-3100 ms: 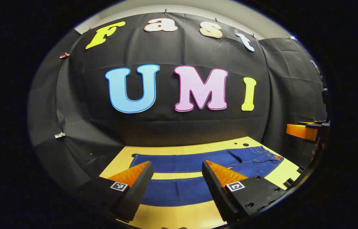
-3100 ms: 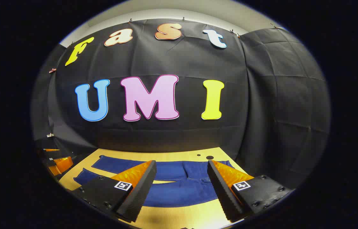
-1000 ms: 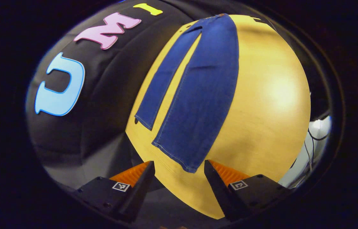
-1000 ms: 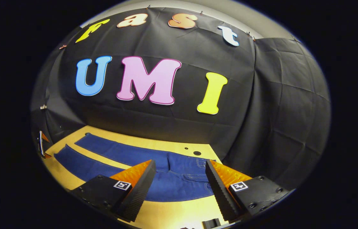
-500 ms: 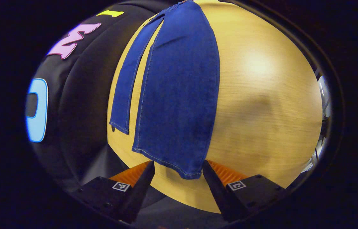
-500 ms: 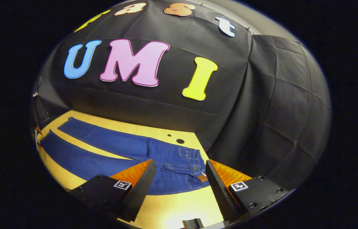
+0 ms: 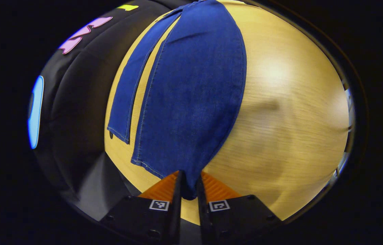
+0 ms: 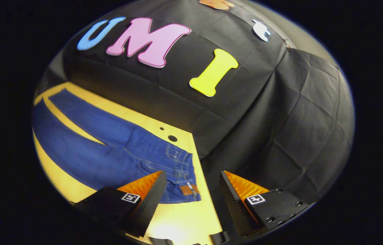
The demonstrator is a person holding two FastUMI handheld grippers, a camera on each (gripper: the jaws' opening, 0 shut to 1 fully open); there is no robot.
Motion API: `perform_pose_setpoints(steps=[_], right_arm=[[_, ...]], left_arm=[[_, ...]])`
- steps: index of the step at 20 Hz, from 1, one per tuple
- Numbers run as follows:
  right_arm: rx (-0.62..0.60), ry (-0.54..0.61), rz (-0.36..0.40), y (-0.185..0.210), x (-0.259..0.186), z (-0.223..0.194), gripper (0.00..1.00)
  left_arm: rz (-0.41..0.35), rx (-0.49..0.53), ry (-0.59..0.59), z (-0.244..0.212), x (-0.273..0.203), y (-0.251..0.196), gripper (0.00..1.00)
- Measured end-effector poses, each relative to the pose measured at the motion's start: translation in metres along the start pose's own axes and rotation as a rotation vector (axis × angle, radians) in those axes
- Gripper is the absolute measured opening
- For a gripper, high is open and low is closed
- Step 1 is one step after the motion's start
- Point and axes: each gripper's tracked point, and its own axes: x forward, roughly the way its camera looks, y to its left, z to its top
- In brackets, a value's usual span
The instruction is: Grasp the waist and the cuffs of the jeans and fold them to make the two legs overlap; first hold the waist and fold one-third of the jeans toward the cuffs, then hold the cuffs and fold the remaining one-third in the same direction to finish folding.
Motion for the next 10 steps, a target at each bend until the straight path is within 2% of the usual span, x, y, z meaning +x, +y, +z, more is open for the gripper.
perform_pose_setpoints(steps=[1, 2, 3, 5, 6, 7, 9, 10], right_arm=[[-0.058, -0.001, 0.006, -0.005, 0.008, -0.010, 0.97], [-0.124, -0.007, 0.022, -0.010, 0.015, -0.018, 0.97], [-0.208, -0.010, 0.041, -0.014, 0.022, -0.026, 0.97], [-0.410, 0.018, 0.082, -0.023, 0.033, -0.046, 0.96], [-0.501, 0.020, 0.119, -0.023, 0.036, -0.054, 0.94], [-0.581, 0.013, 0.157, -0.022, 0.039, -0.061, 0.96], [-0.738, -0.001, 0.252, -0.013, 0.042, -0.075, 0.94], [-0.832, -0.015, 0.296, -0.009, 0.047, -0.080, 0.96]], left_arm=[[-0.001, -0.006, 0.001, 0.001, 0.000, -0.001, 0.20], [0.014, -0.007, -0.007, 0.005, -0.001, 0.001, 0.26], [0.020, -0.009, -0.012, 0.005, 0.000, 0.001, 0.09], [0.027, 0.007, -0.023, 0.005, 0.001, 0.001, 0.06], [0.026, 0.016, -0.028, 0.006, 0.001, 0.002, 0.06], [0.025, 0.022, -0.026, 0.005, 0.000, 0.001, 0.06], [0.025, 0.023, -0.015, 0.005, 0.000, 0.000, 0.05], [0.025, 0.023, -0.010, 0.005, 0.000, 0.000, 0.06]])
